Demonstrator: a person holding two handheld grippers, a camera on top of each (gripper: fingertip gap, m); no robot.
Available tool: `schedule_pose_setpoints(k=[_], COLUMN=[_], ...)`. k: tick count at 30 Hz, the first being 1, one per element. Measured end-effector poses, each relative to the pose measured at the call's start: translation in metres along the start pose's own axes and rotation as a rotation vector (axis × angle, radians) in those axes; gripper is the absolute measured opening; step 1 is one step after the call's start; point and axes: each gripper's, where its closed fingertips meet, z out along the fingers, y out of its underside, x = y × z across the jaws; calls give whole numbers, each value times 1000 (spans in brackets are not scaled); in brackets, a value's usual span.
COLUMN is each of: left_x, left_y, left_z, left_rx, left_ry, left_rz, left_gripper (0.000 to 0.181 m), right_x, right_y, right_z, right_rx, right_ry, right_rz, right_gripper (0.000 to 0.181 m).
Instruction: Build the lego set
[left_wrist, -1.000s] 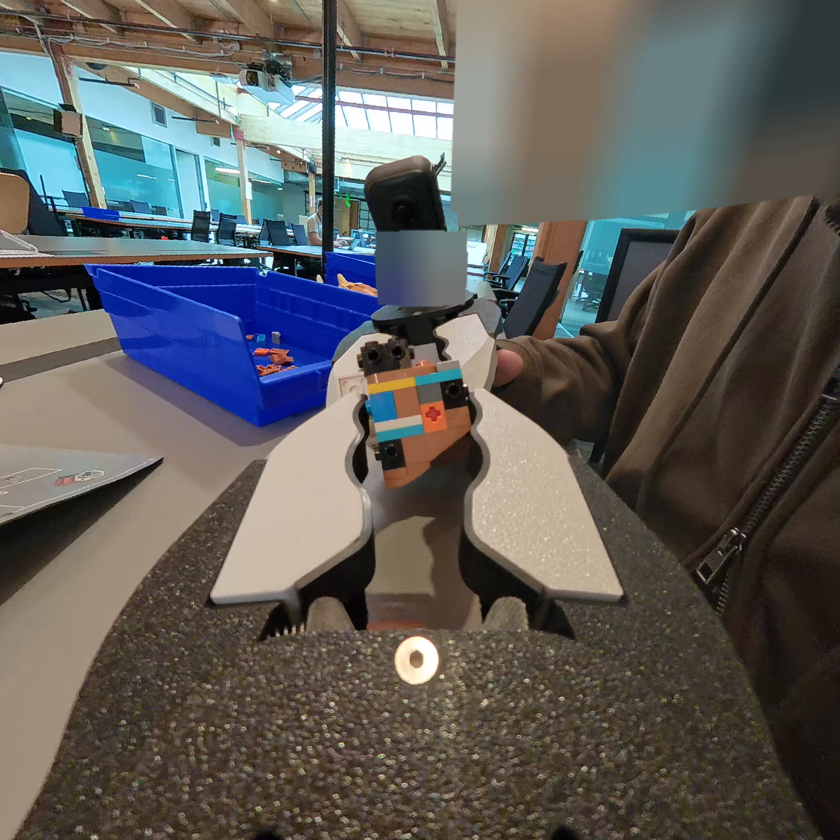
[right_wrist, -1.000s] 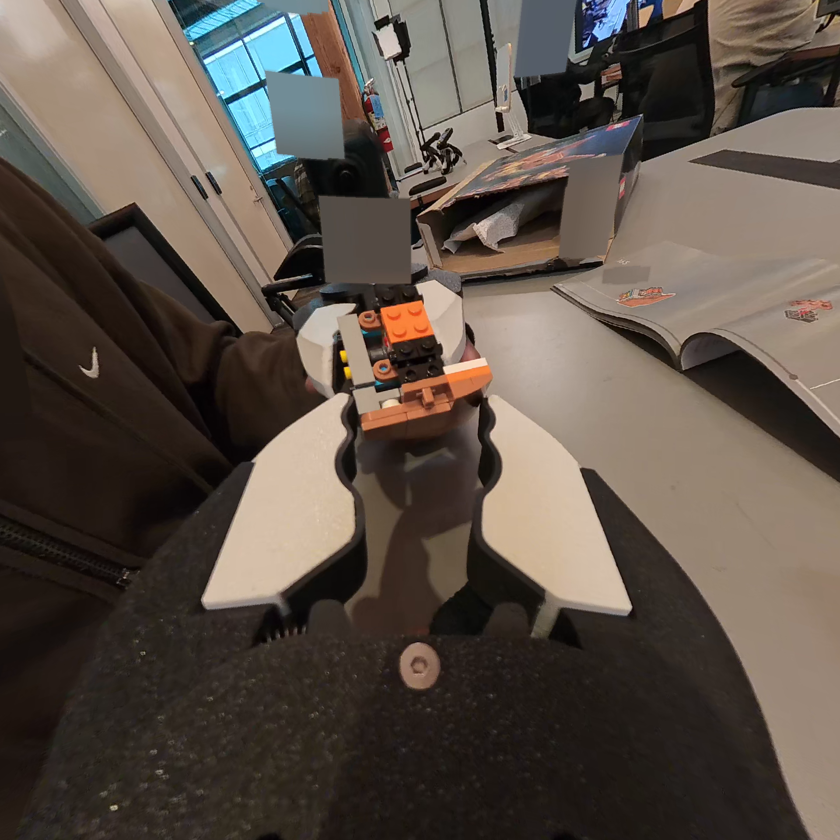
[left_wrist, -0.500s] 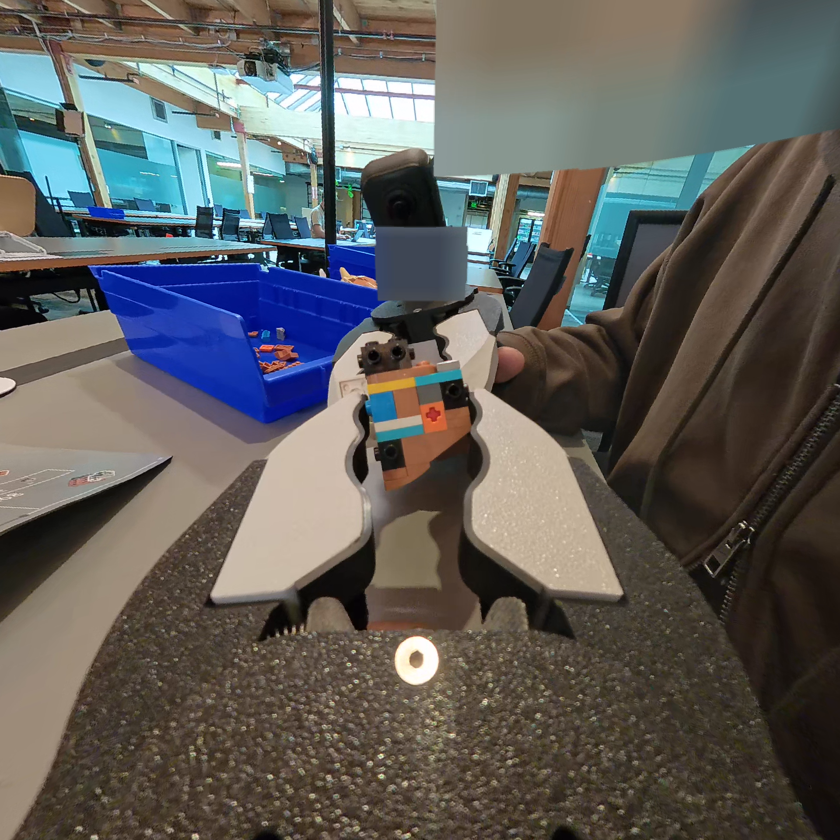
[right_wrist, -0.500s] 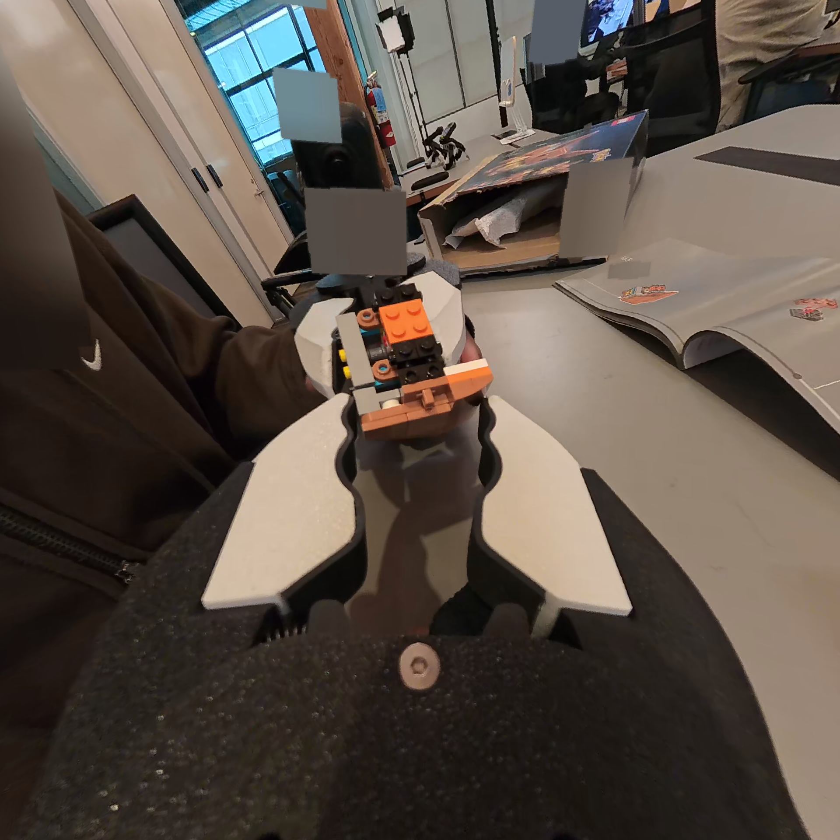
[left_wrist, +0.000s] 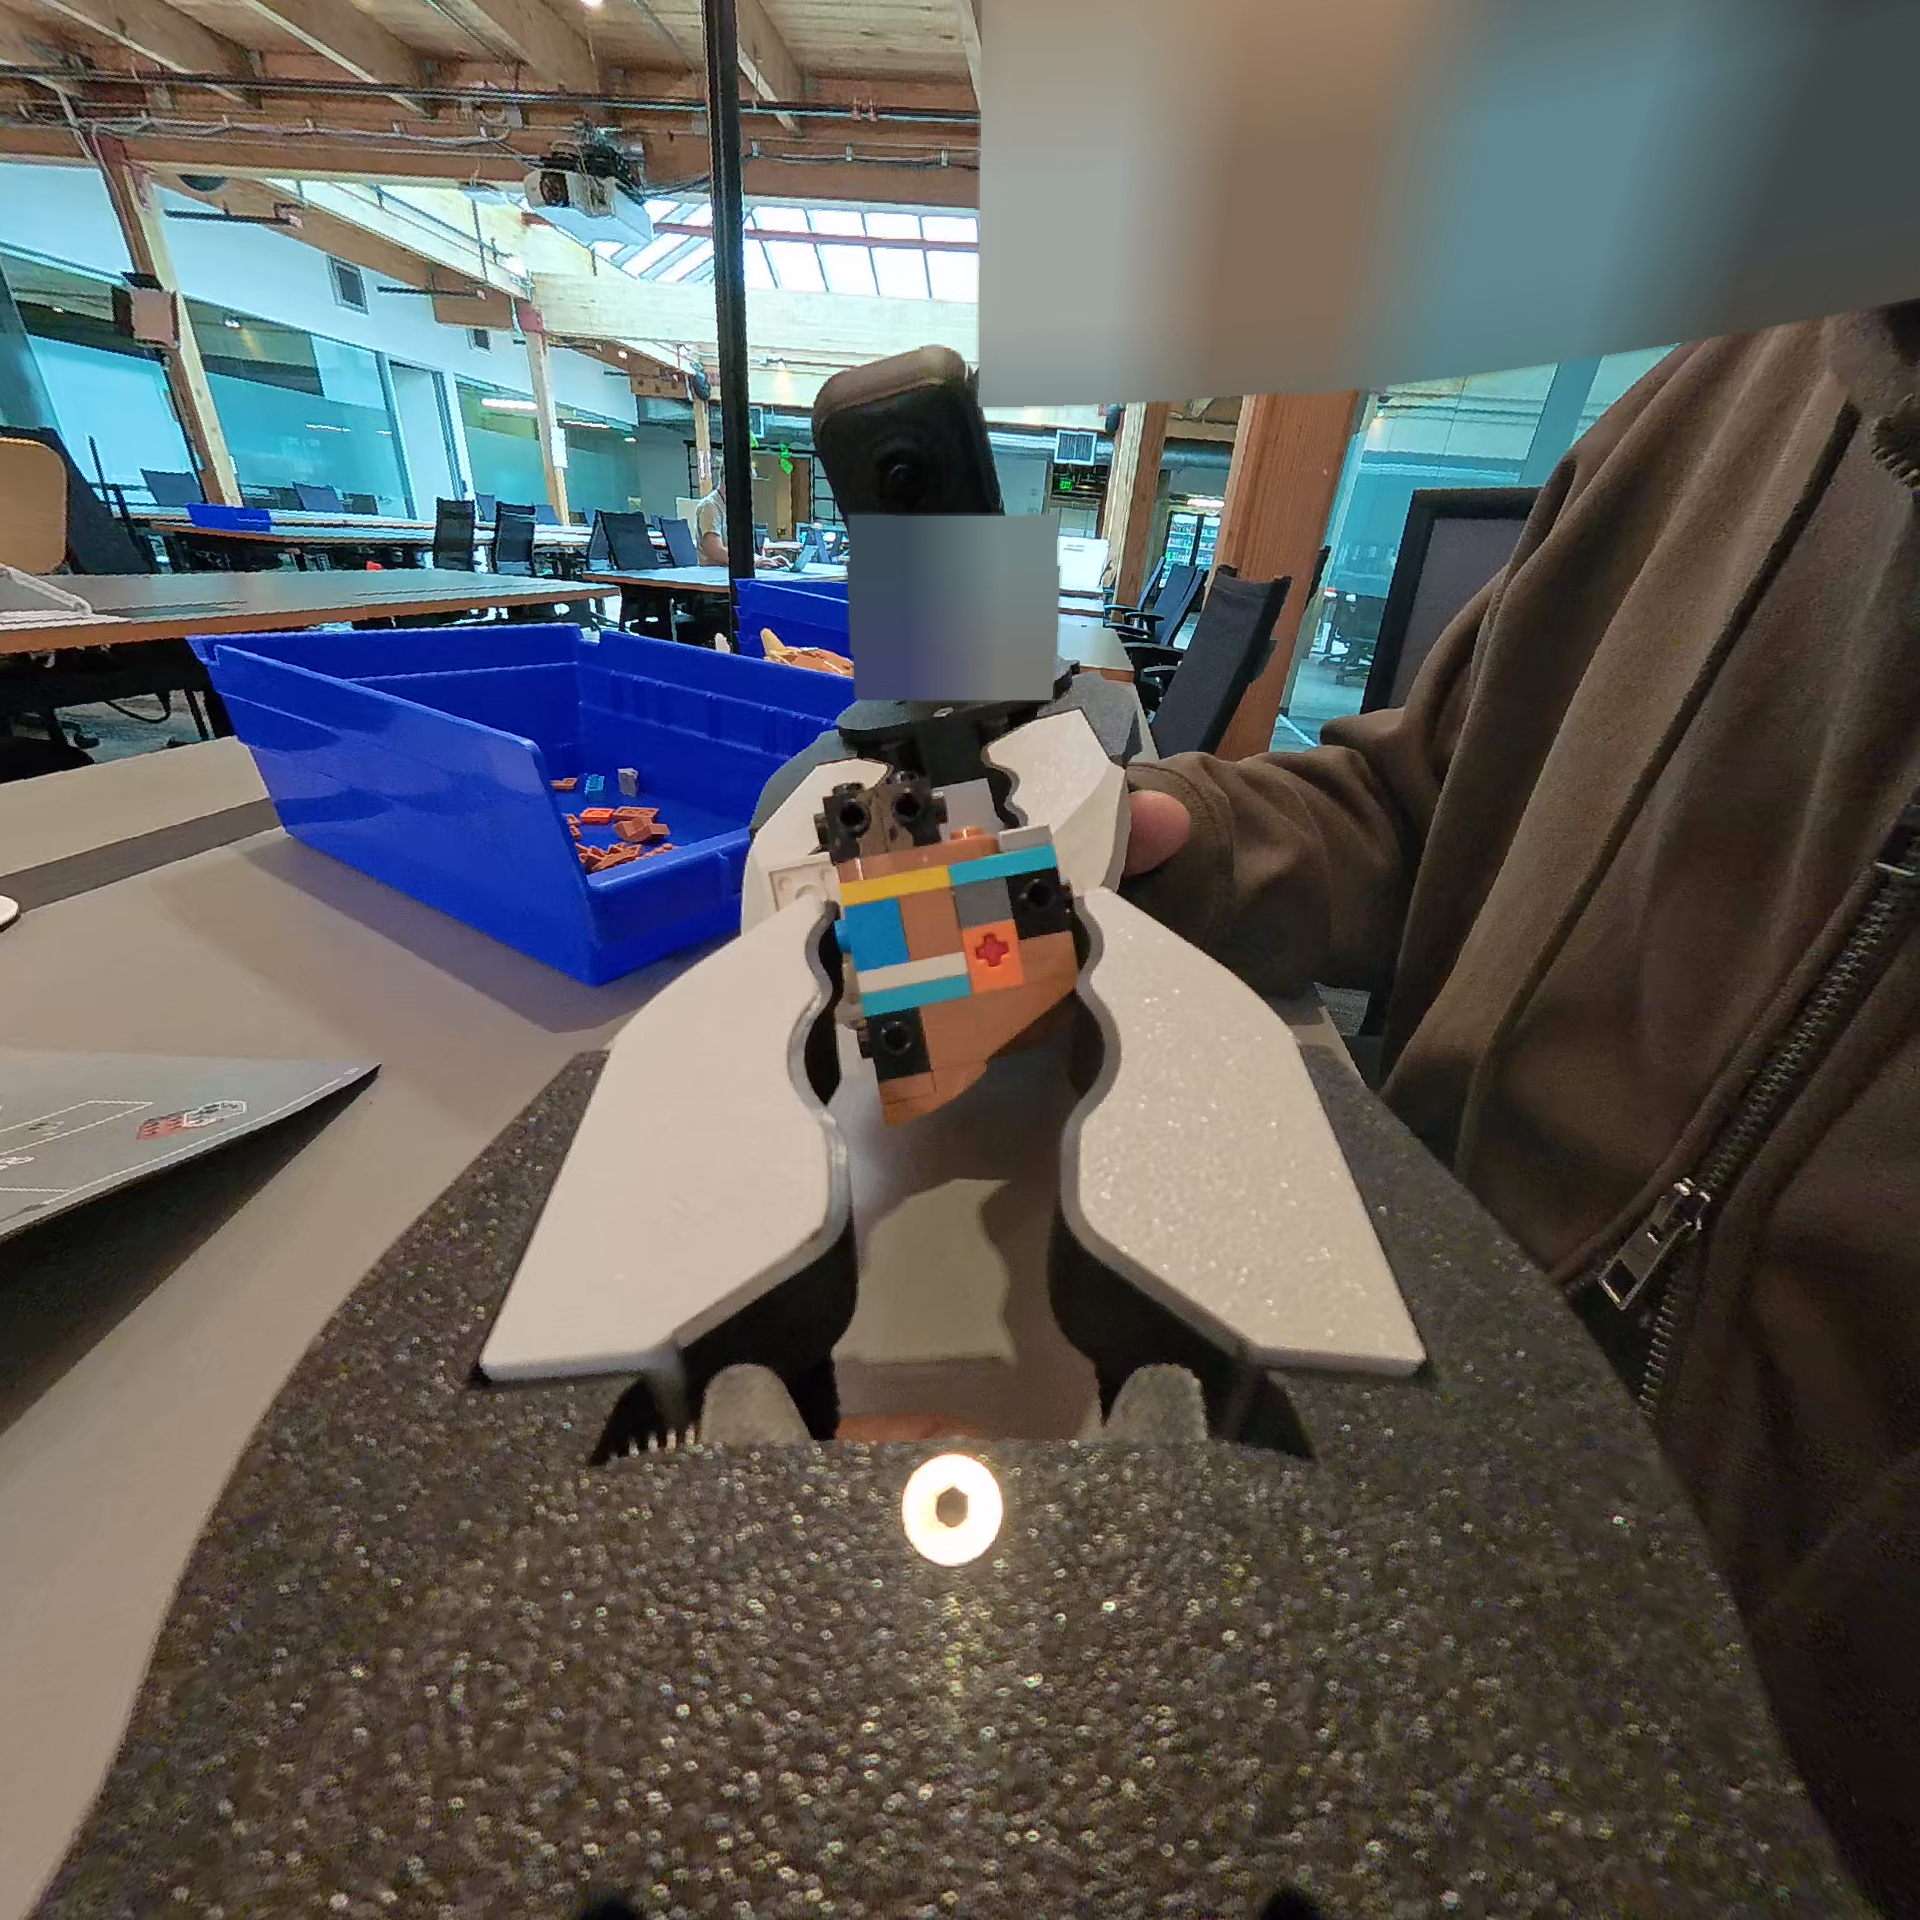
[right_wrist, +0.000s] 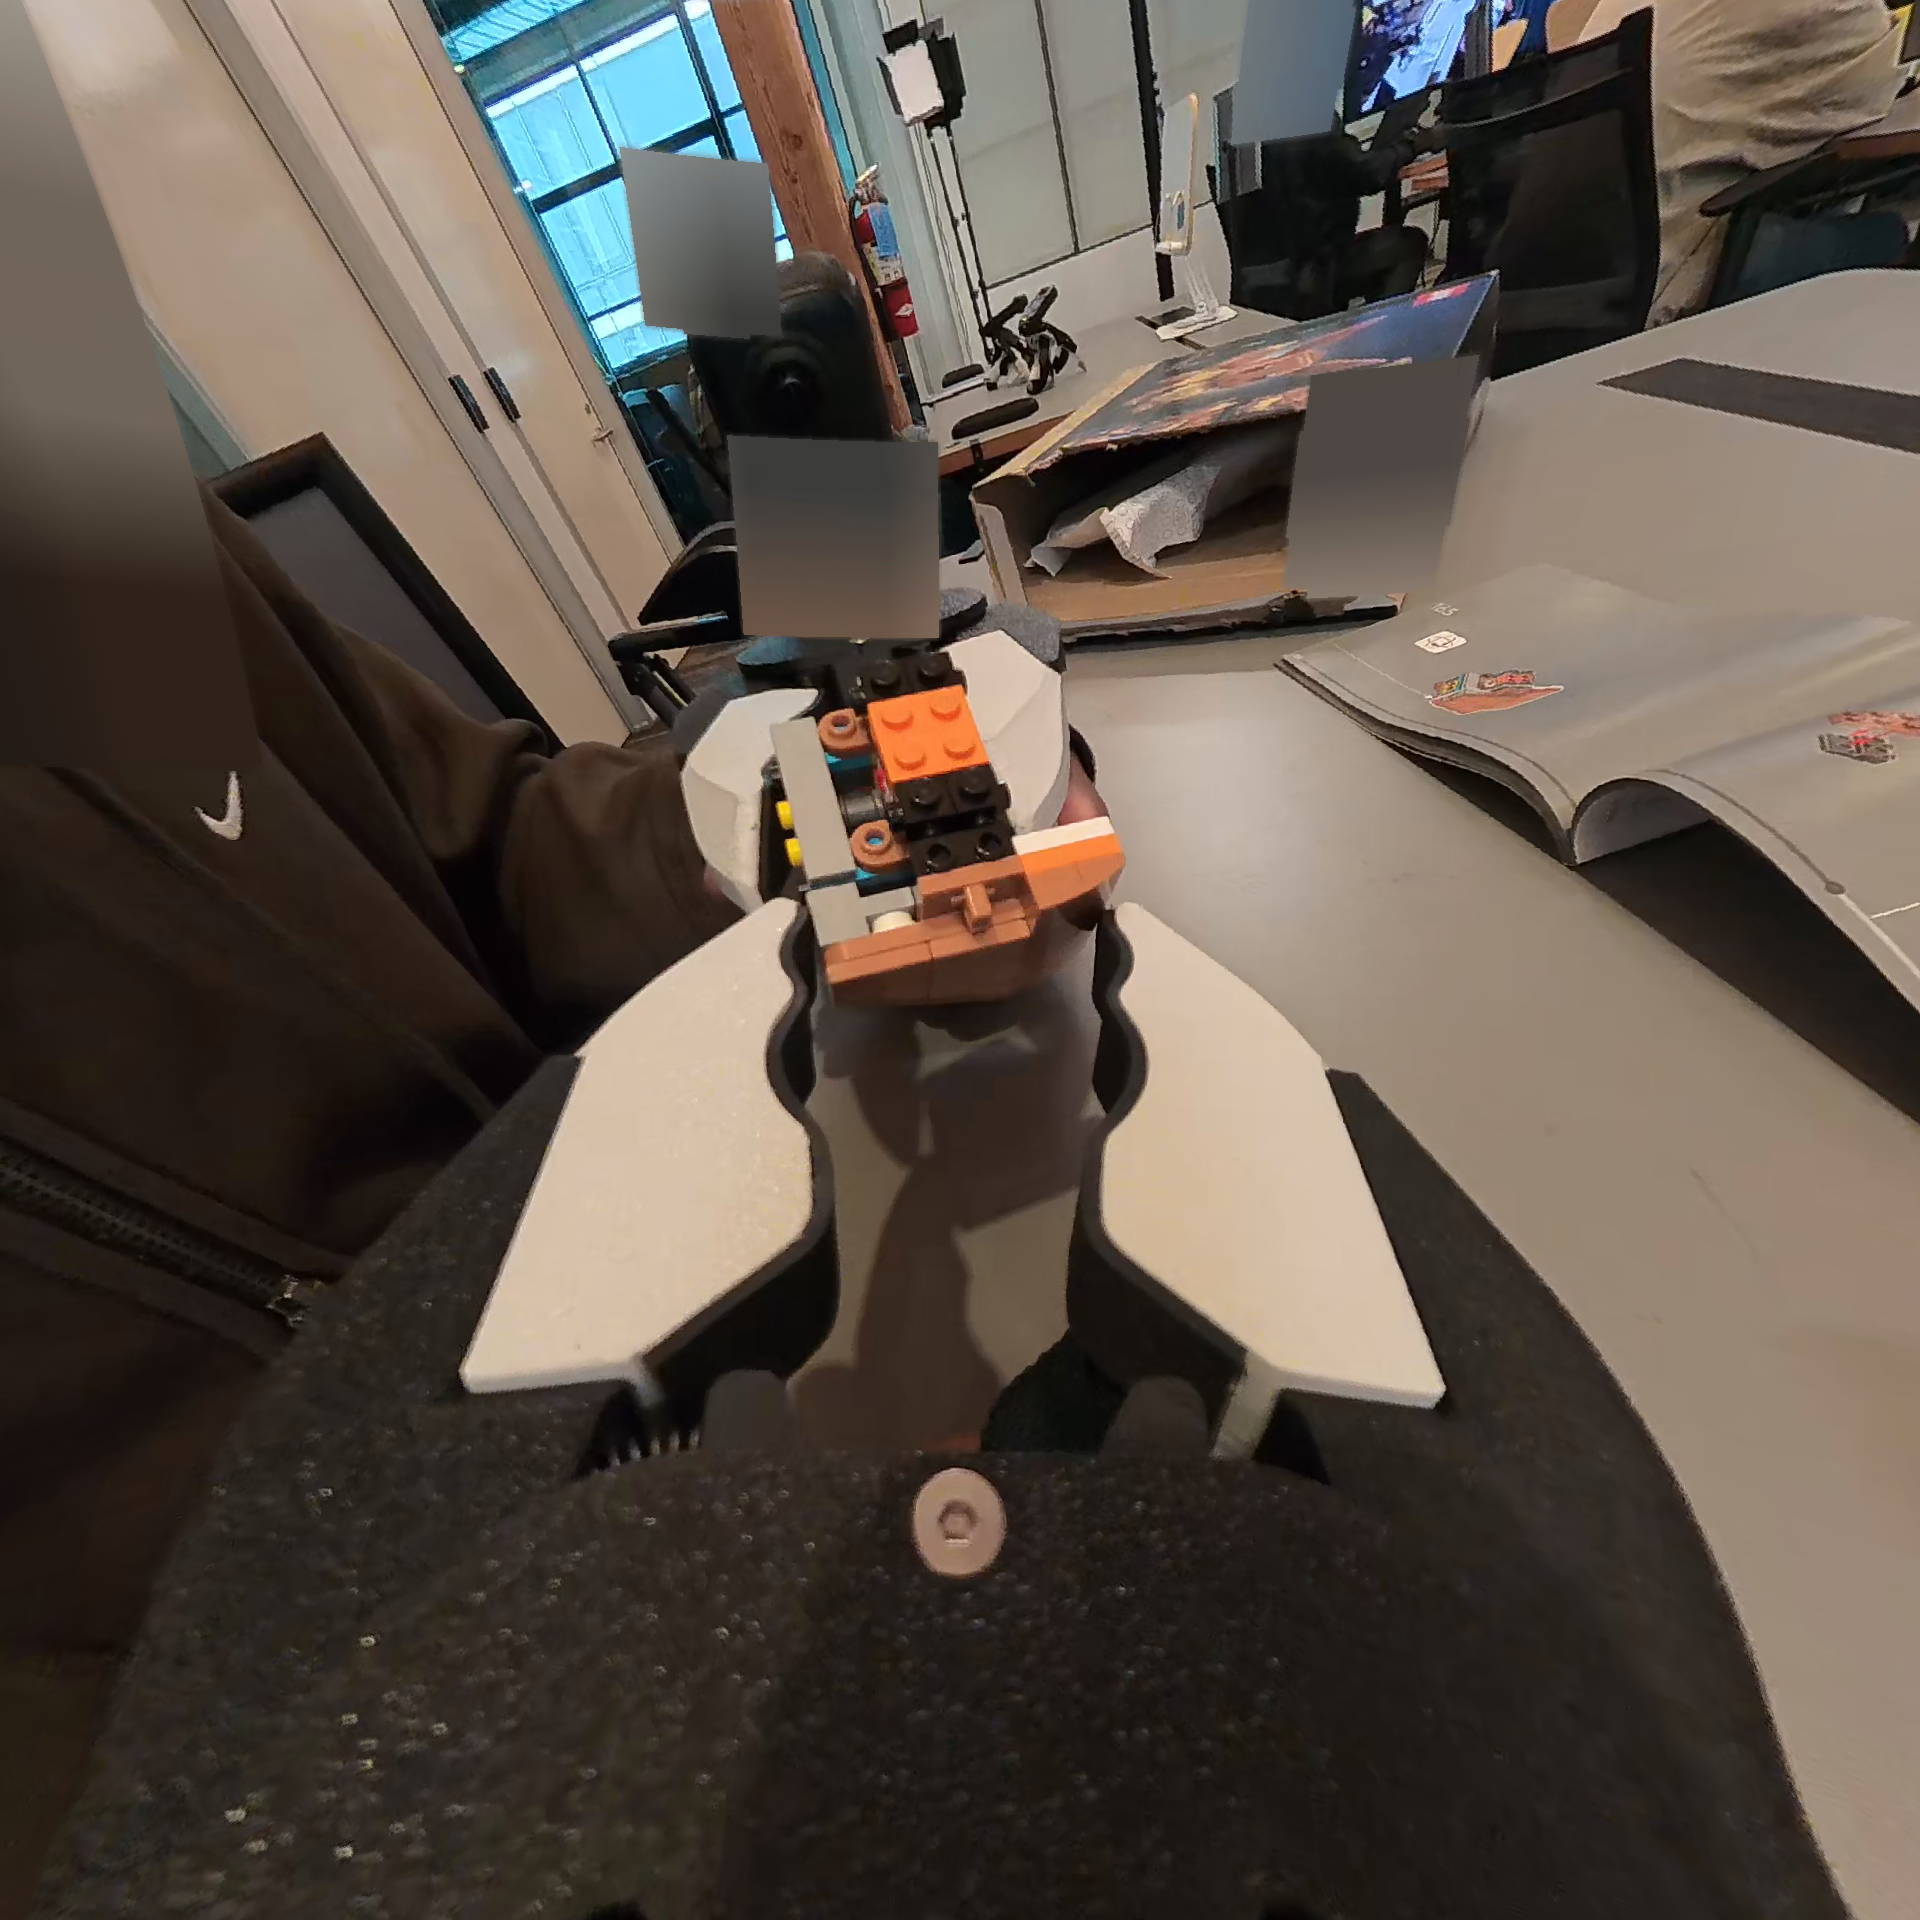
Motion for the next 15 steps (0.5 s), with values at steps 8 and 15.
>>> schedule_pose_setpoints(k=[8, 15], left_x=[0, 0], left_y=[1, 1], left_z=[0, 0], left_rx=[-7, -10], left_ry=[-2, 1], left_rz=[5, 7], left_gripper=[42, 41], right_x=[0, 1], right_y=[0, 0], right_z=[0, 0], right_rx=[-5, -12], right_ry=[6, 17], right_rz=[-10, -33], right_gripper=[51, 51])
